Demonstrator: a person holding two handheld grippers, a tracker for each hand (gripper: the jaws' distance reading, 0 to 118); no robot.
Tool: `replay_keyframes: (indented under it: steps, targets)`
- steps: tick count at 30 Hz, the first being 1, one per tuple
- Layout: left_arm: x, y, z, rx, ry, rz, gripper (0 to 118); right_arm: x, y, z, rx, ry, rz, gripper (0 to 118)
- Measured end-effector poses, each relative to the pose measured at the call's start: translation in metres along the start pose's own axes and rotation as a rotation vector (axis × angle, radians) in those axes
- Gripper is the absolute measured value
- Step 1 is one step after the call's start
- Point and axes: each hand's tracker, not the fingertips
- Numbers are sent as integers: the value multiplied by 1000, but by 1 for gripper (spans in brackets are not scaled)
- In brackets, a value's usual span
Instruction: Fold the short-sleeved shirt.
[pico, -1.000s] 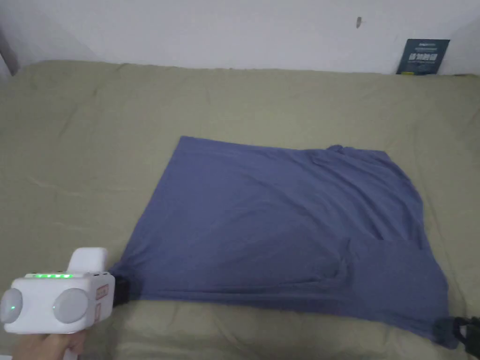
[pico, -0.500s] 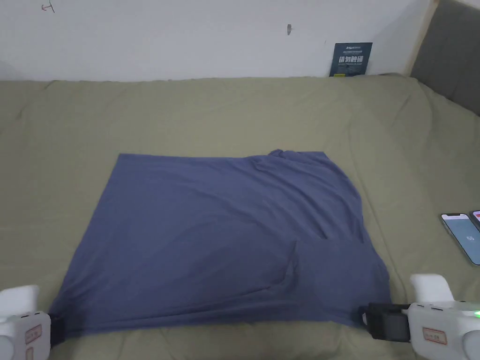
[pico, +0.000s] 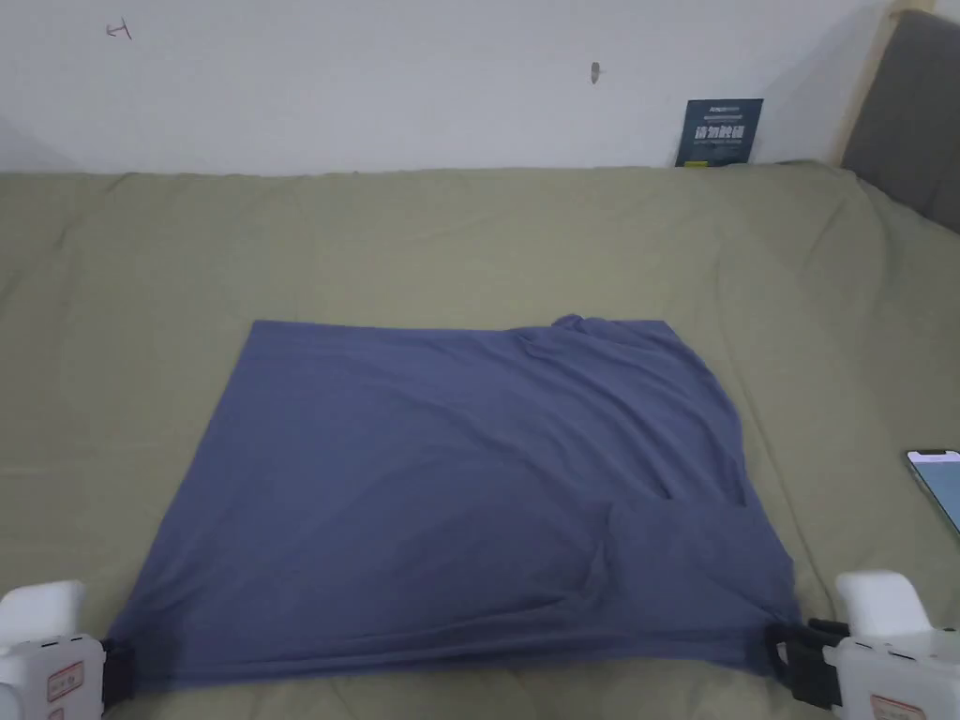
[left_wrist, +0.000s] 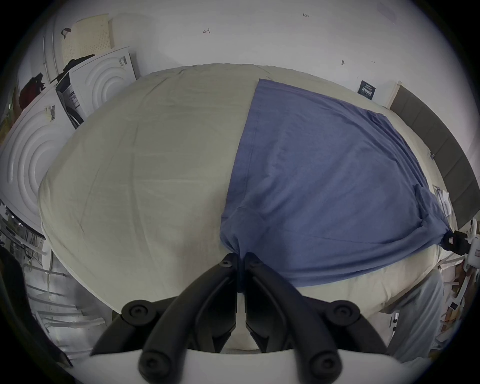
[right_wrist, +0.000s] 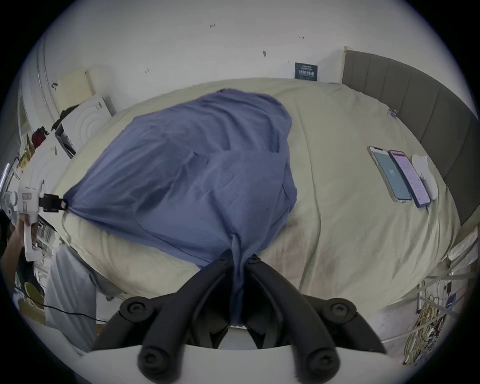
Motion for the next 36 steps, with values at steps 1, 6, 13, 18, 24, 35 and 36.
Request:
replay_keyframes:
  steps: [1,6,13,18,24,35,36]
  targets:
    - [-1,2,4,13,-7,2,2,0,4,5,7,2,-4,7]
    - [-5,27,7,68,-12,-15,2,0,33,15,53,15,-17,7]
    - [14,89,6,137,-14,-34,2,5,90,1,94,18,-38,7]
    - [26,135,-9,155,-11,-22,2,15,137,-26,95,15,-65,7]
    - [37,179,-50,124,4,-16,2,19,180,-74,37,-6,-69,7]
    - [51,224,-121,43,12,28,2,34,204,-144,-76,-23,-162,7]
    - [52,226,-123,44,1,37,2,37,204,-147,-72,-25,-178,7]
